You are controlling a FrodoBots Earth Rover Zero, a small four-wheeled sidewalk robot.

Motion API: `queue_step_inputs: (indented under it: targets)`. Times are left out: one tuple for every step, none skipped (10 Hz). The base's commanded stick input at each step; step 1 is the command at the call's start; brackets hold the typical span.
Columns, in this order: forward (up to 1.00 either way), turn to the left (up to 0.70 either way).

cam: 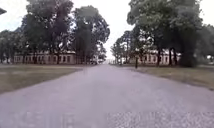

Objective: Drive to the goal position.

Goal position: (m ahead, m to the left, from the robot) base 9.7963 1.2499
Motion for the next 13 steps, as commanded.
queue_step_inputs:
  targets:
    - [0.85,0.0]
    - [0.85,0.0]
    - [0.85,0.0]
    - [0.85,0.0]
    - [0.85,-0.03]
    - [0.85,-0.02]
    - [0.85,0.0]
    - [0.85,0.0]
    - [0.85,0.0]
    - [0.85,0.0]
    - [0.85,0.0]
    - [0.85,0.0]
    - [0.85,0.0]
